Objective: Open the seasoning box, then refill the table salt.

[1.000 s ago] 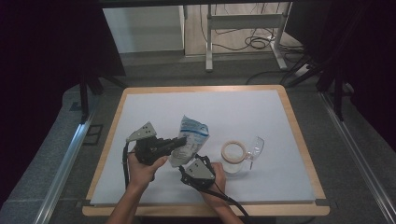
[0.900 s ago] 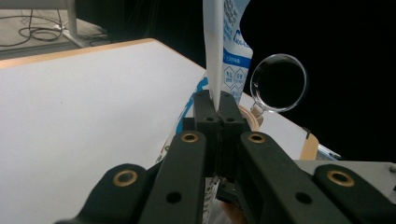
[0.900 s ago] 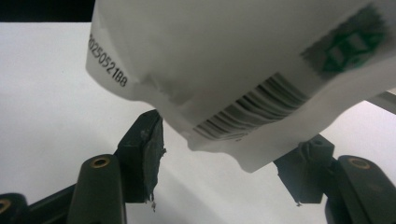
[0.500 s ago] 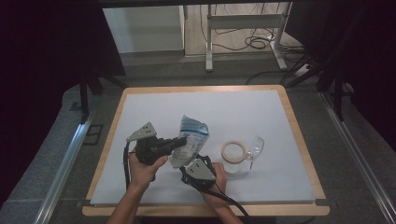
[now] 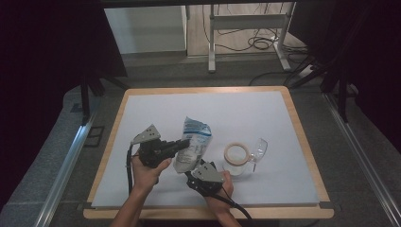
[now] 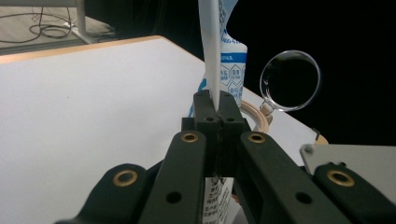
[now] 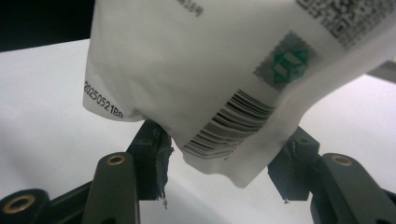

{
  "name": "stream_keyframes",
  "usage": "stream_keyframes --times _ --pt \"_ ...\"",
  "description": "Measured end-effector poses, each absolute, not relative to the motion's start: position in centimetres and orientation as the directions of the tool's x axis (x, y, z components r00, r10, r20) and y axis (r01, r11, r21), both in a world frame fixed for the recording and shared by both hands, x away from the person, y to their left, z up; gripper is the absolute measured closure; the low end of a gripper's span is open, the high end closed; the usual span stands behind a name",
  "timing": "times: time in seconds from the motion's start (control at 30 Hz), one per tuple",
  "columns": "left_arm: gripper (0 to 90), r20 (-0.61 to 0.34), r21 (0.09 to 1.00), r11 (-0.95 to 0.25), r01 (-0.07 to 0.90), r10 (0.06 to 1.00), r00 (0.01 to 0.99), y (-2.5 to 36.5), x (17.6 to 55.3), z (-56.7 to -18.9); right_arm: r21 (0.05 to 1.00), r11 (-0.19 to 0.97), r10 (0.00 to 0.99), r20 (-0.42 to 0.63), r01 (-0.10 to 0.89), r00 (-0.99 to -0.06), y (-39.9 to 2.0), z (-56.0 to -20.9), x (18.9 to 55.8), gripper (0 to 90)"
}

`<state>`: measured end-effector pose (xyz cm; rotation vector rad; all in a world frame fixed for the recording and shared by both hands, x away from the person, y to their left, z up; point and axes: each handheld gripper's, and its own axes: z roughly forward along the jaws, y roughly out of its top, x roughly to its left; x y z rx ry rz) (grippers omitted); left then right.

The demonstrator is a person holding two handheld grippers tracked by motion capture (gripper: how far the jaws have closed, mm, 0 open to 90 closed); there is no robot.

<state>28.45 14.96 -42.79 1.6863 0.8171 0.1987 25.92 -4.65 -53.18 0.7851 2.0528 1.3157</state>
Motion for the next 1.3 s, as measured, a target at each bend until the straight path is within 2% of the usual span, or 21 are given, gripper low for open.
stream_keyframes --times 0.3,1.3 --pt "90.0 -0.289 0.912 -0.061 0.405 0.605 0.742 14.4 28.4 -42.8 0.926 0.298 0.762 -0.084 0.233 -0.642 -5.1 -53.2 26.0 46.0" --pt "90.0 -0.291 0.905 -0.078 0.419 0.606 0.74 12.5 29.0 -42.9 0.934 0.273 0.761 -0.062 0.232 -0.646 -5.8 -53.6 24.8 49.0"
